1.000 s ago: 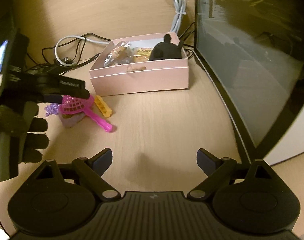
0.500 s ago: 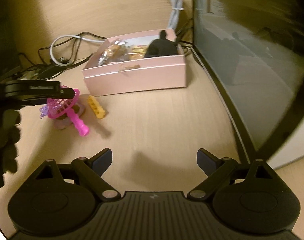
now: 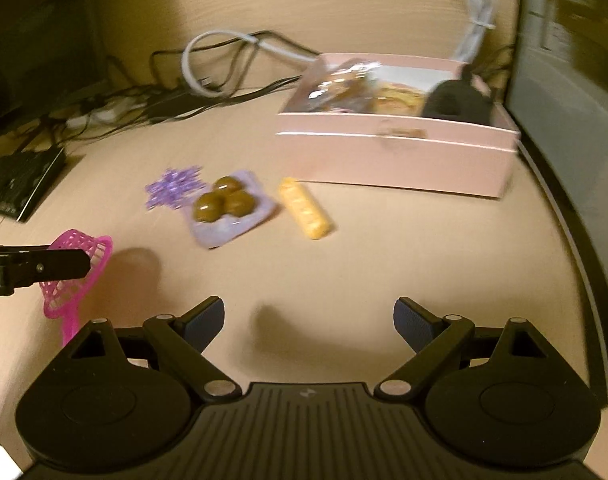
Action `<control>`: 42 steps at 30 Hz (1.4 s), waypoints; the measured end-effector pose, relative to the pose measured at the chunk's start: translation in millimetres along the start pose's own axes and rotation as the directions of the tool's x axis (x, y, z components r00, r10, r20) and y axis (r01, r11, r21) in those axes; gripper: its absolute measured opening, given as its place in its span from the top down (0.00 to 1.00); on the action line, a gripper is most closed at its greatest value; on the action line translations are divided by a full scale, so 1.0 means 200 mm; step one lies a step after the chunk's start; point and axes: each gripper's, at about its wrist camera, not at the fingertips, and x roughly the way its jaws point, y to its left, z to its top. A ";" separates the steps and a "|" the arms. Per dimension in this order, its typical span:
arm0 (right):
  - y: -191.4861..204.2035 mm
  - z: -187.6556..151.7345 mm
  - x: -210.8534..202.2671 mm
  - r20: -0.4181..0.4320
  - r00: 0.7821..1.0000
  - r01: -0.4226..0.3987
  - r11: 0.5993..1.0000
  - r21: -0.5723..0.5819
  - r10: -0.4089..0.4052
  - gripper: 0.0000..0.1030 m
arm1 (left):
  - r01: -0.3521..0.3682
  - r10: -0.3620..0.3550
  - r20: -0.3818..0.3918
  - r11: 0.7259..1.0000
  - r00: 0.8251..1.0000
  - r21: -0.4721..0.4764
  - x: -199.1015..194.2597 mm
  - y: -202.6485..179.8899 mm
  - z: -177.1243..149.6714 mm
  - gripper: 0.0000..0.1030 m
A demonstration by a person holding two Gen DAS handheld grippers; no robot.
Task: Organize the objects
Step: 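Grasp the purple snowflake bow with the right tool, then carry scoop with left tool while right tool carries bow into box, open both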
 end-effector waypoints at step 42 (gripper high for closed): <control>0.68 0.47 0.44 -0.034 0.995 -0.102 0.974 -0.203 0.097 0.48 | -0.037 0.039 0.016 0.992 0.999 -0.117 -0.29 0.46 -0.06 0.35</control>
